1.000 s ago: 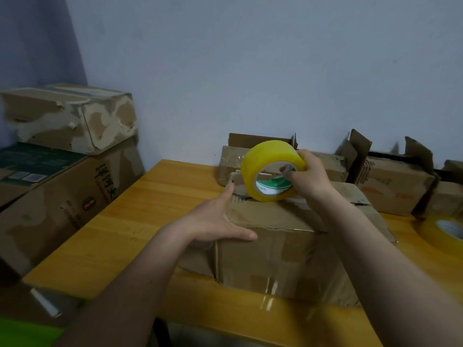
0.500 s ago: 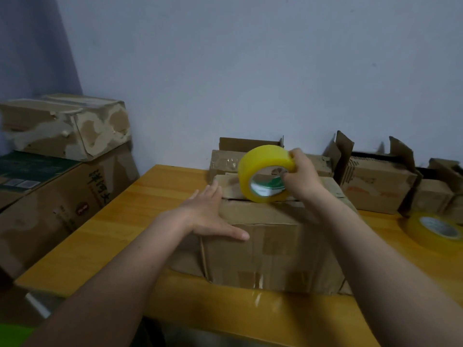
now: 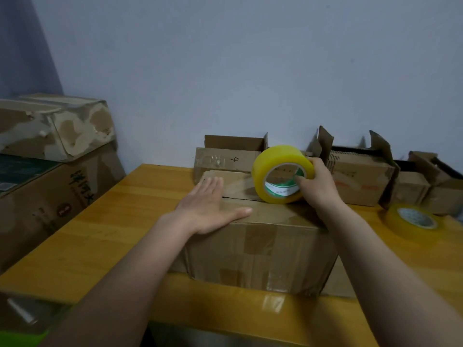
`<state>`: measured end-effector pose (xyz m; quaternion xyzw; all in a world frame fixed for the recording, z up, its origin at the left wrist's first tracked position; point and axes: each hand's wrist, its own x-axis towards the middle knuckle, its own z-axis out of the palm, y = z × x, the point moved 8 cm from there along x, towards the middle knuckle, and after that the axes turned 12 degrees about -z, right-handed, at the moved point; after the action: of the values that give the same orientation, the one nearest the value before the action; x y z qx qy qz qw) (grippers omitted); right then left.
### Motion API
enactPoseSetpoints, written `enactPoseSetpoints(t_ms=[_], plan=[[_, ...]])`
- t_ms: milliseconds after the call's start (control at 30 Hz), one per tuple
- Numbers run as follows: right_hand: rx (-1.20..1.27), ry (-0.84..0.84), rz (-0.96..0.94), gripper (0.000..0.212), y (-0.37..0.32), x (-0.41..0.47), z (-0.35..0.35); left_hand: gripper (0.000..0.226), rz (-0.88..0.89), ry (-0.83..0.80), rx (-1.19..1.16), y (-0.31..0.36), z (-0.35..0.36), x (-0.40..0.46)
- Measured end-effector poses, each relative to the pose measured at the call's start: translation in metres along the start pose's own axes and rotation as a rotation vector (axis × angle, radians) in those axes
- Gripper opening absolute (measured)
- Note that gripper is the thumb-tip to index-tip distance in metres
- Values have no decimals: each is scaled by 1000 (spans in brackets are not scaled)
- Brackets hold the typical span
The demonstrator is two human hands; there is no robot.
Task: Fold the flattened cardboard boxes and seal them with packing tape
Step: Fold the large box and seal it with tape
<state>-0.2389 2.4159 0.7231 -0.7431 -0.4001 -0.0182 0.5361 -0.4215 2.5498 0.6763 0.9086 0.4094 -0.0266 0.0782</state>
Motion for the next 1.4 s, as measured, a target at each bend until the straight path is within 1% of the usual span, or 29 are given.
enactPoseSetpoints(t_ms=[67,133,200,300,333,367,400,467,500,567,633,700,800,867,933,1167,1400], plan=[[0,-33,-1,27,-1,0,1,120,-16,-58,24,-2,-1,-2],[-26,-71,-57,32,-9,1,1,129,-27,-93,49,-1,-1,-2],[-108,-82,-144,40,-20,1,-5,132,-29,-106,61,-3,0,-3],[-381,25,-278,48,-32,6,-37,128,-40,-129,53,-7,0,-5],[-447,70,-284,49,-30,7,-49,128,-38,-130,60,-5,0,-6],[-458,114,-263,46,-25,6,-60,130,-36,-128,72,-3,0,-7],[-420,156,-215,41,-15,5,-67,131,-37,-126,84,0,0,-6],[-263,214,-88,23,8,-3,-68,135,-57,-134,106,5,1,-2],[-177,208,-31,15,19,-7,-63,137,-74,-136,114,6,2,1],[-31,163,30,12,28,-11,-55,142,-102,-121,122,9,5,4],[-31,129,-10,17,22,-9,-60,143,-108,-93,108,11,6,7],[-118,132,-91,27,11,-4,-76,142,-106,-83,87,10,7,8],[-328,158,-172,47,-1,1,-105,138,-117,-83,73,7,7,7],[-504,157,-186,52,3,-1,-118,136,-116,-79,76,8,7,7],[-591,155,-187,53,13,-5,-124,135,-112,-71,76,9,7,8],[-694,93,-210,54,21,-7,-127,138,-111,-68,72,11,8,7],[-729,71,-214,54,28,-5,-127,135,-106,-70,77,13,6,4]])
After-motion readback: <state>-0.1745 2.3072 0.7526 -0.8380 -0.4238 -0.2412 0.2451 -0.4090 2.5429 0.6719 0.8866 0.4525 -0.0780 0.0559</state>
